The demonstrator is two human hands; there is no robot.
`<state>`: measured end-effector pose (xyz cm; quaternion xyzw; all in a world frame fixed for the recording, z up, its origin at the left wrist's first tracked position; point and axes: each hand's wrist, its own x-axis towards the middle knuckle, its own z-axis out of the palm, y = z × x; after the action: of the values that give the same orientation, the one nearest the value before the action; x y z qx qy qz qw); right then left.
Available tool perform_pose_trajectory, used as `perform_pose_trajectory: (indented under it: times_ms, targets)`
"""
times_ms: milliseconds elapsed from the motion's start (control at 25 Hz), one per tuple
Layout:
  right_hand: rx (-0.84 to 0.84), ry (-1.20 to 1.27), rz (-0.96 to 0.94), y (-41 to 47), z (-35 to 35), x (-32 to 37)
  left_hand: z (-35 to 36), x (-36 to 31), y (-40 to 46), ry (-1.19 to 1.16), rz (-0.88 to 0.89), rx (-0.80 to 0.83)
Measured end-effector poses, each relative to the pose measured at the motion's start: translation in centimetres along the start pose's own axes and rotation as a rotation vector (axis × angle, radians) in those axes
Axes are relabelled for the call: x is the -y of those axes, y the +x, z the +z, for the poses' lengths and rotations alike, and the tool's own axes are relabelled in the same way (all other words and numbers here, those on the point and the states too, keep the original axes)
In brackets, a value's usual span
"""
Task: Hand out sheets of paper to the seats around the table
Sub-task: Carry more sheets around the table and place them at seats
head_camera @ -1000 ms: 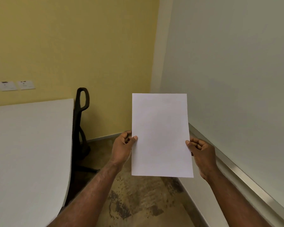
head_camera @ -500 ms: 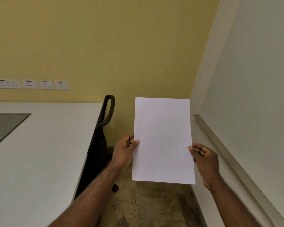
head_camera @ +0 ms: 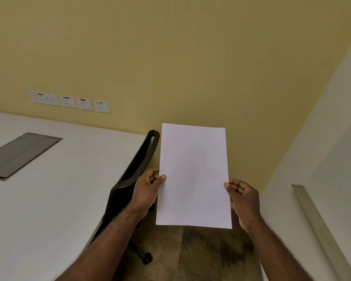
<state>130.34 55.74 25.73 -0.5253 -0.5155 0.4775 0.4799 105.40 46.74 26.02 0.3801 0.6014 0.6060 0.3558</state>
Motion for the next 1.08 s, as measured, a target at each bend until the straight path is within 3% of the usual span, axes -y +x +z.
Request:
perform_pose_trajectory:
  times_ms: [200,440,1080]
  targets:
    - [0.191,-0.043,-0.027,9.7,5.2,1.3,0.1,0.0,5.3,0.024,0.004,-0.158]
    - [0.457,-0.044,-0.056,17.0,16.1,2.6,-5.1,0.6,10.1,0.044,-0.047,-0.477]
    - [0.958,-0.071,-0.042,24.4,46.8,3.5,-21.5,2.7,19.8,0.023,-0.094,-0.912]
